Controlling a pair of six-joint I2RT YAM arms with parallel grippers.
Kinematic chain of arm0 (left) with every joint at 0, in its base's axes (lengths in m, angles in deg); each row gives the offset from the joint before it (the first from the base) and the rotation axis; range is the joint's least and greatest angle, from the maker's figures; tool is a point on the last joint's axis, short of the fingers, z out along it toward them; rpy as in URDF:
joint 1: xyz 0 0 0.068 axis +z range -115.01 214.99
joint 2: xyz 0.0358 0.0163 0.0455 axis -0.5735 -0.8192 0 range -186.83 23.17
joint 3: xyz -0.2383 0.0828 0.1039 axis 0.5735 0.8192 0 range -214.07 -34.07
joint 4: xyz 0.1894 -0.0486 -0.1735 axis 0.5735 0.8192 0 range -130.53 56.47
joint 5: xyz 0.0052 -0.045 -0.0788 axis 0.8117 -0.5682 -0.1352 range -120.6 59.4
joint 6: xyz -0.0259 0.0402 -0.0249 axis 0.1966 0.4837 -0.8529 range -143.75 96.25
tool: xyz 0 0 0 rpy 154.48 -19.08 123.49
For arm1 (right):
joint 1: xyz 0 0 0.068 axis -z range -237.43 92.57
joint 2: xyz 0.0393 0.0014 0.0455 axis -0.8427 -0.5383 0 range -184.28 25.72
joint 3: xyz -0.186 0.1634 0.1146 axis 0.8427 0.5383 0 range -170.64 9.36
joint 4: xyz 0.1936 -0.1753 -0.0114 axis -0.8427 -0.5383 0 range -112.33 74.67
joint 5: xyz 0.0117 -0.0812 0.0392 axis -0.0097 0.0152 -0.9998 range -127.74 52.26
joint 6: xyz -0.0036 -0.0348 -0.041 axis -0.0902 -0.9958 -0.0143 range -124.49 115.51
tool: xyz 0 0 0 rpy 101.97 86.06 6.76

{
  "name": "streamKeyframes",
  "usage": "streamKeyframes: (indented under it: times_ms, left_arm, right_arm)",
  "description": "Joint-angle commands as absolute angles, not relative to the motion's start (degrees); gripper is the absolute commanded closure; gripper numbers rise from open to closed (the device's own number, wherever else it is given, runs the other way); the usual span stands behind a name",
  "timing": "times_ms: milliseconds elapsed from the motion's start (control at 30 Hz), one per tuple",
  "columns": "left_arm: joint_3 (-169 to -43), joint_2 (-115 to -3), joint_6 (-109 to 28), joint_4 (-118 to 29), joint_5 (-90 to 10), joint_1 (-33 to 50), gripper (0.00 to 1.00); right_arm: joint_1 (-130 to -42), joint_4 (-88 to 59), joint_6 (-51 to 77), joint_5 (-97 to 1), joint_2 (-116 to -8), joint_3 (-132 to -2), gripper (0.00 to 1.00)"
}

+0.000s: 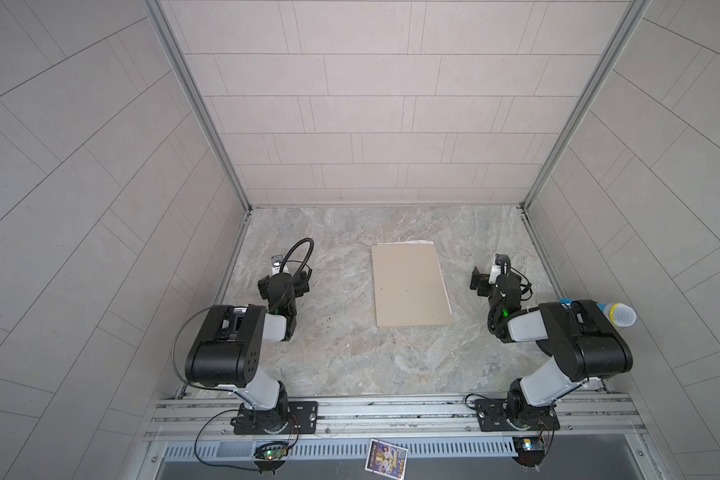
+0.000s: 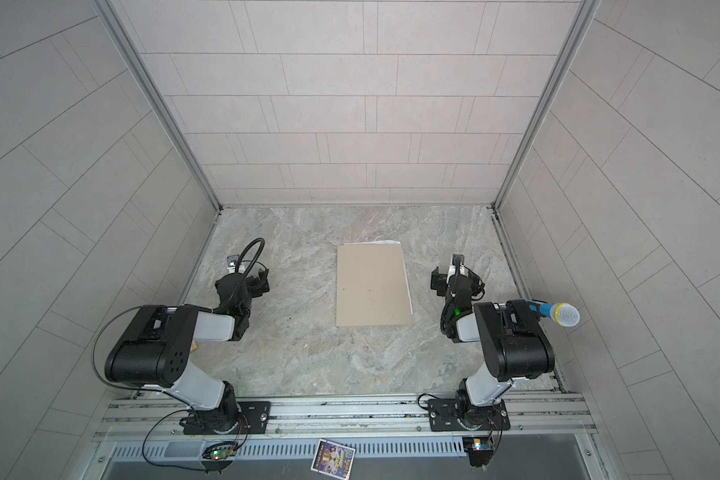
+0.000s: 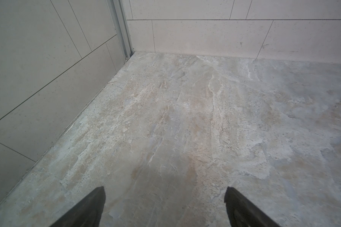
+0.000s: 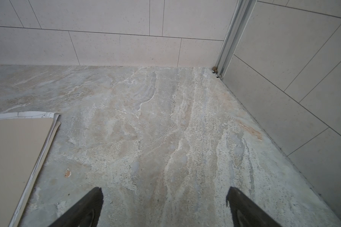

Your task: Put the files into the folder

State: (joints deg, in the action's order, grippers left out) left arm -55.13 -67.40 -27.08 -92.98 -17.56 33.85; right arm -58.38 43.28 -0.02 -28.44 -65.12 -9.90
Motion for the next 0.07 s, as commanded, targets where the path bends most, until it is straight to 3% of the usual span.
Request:
streamKeyframes:
  times_ms: [0, 33]
  left_arm:
    - [-55.67, -67.54, -26.67, -95.23, -17.87, 33.59, 0.00]
    - [-55.66, -67.54, -26.69, -95.24, -17.90, 33.58, 0.00]
  right_arm:
    - [-58.62, 42.56, -1.25, -27.82, -64.62, -10.24, 0.01]
    - [-58.62, 42.74, -1.24, -27.76, -64.62, -10.20, 0.01]
